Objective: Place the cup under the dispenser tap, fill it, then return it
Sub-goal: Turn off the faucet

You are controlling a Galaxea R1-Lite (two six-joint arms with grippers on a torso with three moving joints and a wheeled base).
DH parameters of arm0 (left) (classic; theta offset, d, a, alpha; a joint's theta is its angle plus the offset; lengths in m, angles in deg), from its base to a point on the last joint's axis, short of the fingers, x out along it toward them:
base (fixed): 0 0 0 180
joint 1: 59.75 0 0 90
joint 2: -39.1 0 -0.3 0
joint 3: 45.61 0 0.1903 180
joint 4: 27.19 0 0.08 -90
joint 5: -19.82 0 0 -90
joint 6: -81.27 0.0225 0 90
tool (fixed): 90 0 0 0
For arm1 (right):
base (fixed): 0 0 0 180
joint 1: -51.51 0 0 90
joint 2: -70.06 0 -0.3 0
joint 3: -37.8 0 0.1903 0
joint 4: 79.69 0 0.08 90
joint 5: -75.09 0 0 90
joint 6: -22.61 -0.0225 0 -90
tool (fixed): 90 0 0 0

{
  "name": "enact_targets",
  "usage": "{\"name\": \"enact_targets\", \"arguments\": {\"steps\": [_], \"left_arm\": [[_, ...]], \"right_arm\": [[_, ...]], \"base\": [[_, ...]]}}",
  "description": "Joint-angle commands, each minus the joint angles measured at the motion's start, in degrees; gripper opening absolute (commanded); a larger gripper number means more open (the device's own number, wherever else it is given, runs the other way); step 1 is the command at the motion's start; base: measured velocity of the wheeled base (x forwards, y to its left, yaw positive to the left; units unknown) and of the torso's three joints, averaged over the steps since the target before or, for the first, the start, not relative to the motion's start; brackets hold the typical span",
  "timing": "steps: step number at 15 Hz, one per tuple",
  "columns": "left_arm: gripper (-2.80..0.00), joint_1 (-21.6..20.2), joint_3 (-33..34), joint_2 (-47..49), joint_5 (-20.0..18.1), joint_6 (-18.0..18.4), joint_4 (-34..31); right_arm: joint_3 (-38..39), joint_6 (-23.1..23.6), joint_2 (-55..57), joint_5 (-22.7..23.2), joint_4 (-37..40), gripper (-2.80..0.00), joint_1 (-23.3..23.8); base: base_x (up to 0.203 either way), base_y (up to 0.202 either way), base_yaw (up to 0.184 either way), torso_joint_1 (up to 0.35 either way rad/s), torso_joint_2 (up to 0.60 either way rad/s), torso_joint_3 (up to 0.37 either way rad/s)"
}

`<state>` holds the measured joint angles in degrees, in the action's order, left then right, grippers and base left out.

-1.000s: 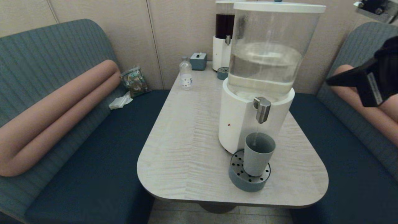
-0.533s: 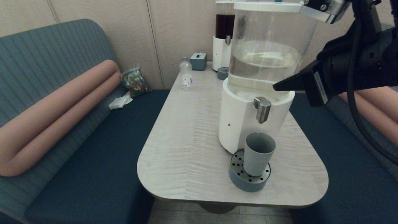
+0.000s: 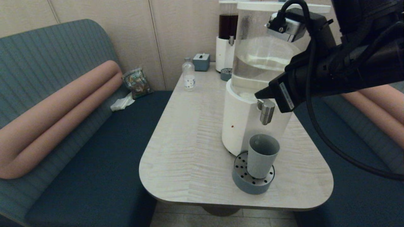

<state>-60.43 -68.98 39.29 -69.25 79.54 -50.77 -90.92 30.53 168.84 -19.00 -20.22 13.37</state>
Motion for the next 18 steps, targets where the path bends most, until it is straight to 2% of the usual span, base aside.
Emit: {"name": "enact_targets", "arguments": {"steps": [1,18], "left_arm": [[-2.80,-0.02,0.00,0.08,0.04,-0.03,0.03],[-2.80,-0.02,0.00,0.08,0.04,-0.03,0.03]], "right_arm": [[-0.12,0.08,1.80,-0.09,-0.28,-2.80,0.05],[-0.82,0.61,4.40,-2.76,-2.44,-2.80,2.72]], "base": [[0.000,0.000,0.000,0.000,0.00,0.000],[0.000,0.000,0.000,0.000,0.00,0.000]]}}
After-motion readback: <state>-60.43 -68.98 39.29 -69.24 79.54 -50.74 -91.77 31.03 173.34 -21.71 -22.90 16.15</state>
